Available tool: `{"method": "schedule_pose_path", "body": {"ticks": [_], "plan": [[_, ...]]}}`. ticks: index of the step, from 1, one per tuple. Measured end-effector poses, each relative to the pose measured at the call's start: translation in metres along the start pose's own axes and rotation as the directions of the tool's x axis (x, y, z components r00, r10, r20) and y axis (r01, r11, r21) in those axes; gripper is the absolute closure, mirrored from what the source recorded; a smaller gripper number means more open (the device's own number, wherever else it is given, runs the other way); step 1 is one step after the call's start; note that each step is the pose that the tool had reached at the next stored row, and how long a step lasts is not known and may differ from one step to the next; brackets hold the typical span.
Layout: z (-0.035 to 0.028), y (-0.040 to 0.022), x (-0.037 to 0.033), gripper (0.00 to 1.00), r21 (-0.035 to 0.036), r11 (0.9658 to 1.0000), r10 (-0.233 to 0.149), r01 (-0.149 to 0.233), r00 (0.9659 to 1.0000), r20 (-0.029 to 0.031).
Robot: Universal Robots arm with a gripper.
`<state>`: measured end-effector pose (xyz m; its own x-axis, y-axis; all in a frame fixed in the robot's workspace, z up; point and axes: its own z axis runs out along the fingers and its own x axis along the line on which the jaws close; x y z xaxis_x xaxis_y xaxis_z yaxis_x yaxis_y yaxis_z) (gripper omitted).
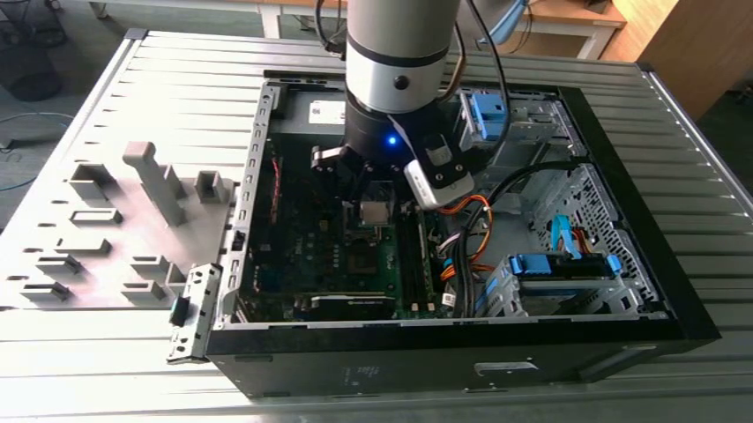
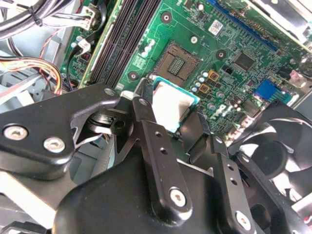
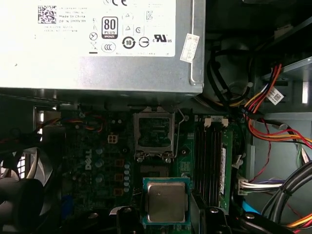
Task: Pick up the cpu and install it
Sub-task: 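Place the cpu into insertion slot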
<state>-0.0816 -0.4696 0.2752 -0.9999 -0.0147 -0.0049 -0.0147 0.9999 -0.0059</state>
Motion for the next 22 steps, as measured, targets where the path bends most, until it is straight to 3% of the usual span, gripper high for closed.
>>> {"method": "schedule_pose_path", "body": {"ticks": [14, 22], "plan": [[0.024, 0.0001, 0.0005, 0.53, 0.0003, 1.0, 0.0, 0.0, 1.0, -0.0001], [0.0272, 0.0002, 0.0027, 0.53, 0.0004, 1.0, 0.0, 0.0, 1.0, -0.0002]]}}
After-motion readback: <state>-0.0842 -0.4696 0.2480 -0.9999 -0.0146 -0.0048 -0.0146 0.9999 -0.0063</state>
